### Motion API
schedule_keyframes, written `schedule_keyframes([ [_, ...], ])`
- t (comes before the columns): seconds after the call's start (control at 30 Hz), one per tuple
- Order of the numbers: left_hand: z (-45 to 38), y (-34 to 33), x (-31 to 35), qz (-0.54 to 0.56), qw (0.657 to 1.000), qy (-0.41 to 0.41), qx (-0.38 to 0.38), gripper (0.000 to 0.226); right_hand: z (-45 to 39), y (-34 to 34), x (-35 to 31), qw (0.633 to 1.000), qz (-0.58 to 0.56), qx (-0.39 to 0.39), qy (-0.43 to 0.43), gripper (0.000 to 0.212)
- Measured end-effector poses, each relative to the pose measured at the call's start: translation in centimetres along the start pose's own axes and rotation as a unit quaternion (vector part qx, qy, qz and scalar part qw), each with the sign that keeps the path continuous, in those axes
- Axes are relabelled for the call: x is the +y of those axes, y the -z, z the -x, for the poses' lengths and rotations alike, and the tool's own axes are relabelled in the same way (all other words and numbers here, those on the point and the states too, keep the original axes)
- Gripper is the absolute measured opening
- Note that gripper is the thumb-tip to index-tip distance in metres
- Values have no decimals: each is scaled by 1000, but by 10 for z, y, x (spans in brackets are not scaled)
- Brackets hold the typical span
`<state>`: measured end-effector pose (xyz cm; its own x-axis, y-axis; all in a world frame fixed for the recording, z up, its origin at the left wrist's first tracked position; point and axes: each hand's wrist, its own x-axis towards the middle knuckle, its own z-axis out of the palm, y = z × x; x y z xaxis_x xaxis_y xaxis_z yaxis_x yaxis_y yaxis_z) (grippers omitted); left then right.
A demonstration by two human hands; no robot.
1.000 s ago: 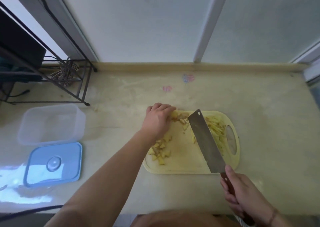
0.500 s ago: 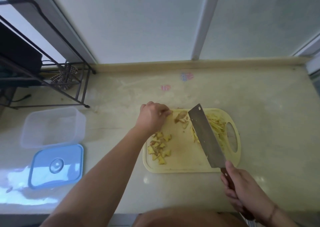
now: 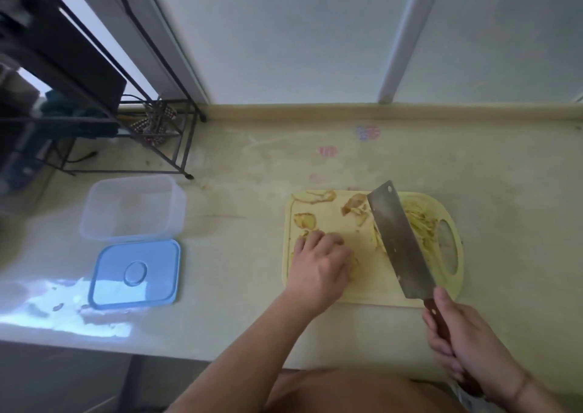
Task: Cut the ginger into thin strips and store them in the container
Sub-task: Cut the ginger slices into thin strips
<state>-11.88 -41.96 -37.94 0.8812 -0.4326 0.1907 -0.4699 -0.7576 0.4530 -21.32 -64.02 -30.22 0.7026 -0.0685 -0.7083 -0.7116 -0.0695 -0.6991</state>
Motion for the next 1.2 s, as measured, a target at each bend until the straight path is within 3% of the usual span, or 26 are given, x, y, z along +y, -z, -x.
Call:
schedule_keyframes([
  [0.07,3,5,-16,26,997,38,57,20,0,-2,1,1000,2,5,0,95],
  [0.13,4,14,-37,32,986,125,103,21,0,-5,2,1000,1,6,0,95],
  [0.23,-9,26,-62,24,978,198,63,25,0,-9,3,1000,0,2,-1,95],
  [0.4,-39,38,-60,-19,977,211,-40,30,-1,-14,3,1000,0,-8,0,91],
  [0.77,-51,32,-38,30,958,281,-42,21,-1,-16,12,1000,-2,-22,-2,90],
  [1.03,-58,34,-30,42,959,275,-61,25,1,-14,15,1000,-11,-18,-3,93],
  [1.2,-66,41,-25,127,944,297,-65,32,3,-16,12,1000,-10,-17,8,83],
])
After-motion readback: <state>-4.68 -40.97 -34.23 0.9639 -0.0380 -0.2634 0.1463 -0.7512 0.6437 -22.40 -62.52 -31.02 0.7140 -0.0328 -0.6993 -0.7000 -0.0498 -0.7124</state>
